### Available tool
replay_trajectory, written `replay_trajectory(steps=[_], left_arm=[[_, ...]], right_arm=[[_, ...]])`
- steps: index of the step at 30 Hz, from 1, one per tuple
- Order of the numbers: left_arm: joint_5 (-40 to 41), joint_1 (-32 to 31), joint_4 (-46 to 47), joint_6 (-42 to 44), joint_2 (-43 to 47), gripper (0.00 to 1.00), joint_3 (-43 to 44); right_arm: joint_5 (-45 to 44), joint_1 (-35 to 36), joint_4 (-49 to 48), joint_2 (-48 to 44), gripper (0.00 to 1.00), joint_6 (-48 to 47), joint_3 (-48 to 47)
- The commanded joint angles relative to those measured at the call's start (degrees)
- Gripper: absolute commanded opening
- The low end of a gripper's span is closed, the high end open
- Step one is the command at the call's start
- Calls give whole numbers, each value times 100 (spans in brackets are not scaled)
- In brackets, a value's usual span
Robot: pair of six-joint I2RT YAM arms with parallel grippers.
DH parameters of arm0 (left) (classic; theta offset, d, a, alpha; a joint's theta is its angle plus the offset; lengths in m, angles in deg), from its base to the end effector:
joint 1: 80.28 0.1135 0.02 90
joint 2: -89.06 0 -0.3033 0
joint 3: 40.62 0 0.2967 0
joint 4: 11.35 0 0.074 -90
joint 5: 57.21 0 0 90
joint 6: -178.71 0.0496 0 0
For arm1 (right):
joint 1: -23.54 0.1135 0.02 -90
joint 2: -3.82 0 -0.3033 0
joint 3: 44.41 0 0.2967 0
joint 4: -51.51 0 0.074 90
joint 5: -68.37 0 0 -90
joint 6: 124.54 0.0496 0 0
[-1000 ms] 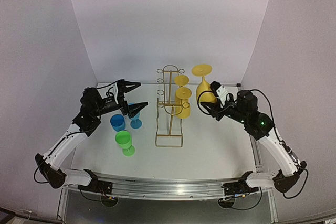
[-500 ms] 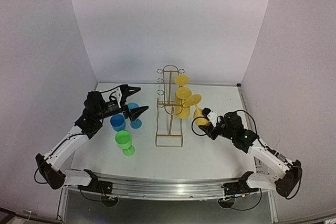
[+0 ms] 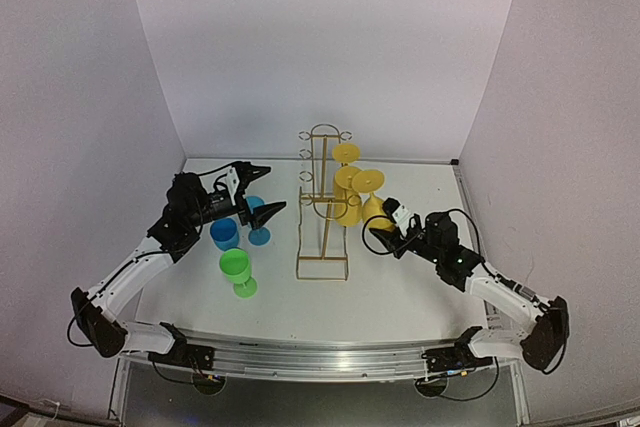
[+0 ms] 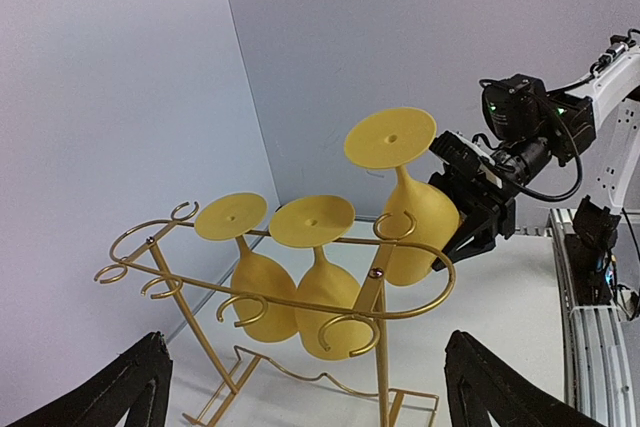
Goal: Place the wine glass upside down on the wine glass rack
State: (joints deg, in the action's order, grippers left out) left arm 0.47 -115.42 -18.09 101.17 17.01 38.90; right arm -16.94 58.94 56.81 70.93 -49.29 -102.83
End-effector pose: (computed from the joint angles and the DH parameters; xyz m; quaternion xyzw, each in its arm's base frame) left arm 0.2600 -0.2154 0.4421 0.4535 0.5375 -0.3261 0.6317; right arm 0.2545 0.1858 0.3182 -0.3565 0.7024 0.1420 0.5995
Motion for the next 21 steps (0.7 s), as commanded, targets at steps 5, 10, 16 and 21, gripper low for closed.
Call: replay_trajectory(steps=[5, 10, 16, 21], left_arm=[[-81, 20, -13, 212, -90, 94, 285], [-97, 19, -24, 290, -112, 95, 347], [-119, 24, -19, 310, -141, 95, 370], [-159, 23, 44, 285, -184, 95, 393]], right_arm=[[276, -13, -384, 267, 23, 113, -55], [409, -15, -383, 292, 22, 181, -48], [471, -15, -383, 201, 22, 265, 139], [578, -15, -381, 320, 22, 235, 79]])
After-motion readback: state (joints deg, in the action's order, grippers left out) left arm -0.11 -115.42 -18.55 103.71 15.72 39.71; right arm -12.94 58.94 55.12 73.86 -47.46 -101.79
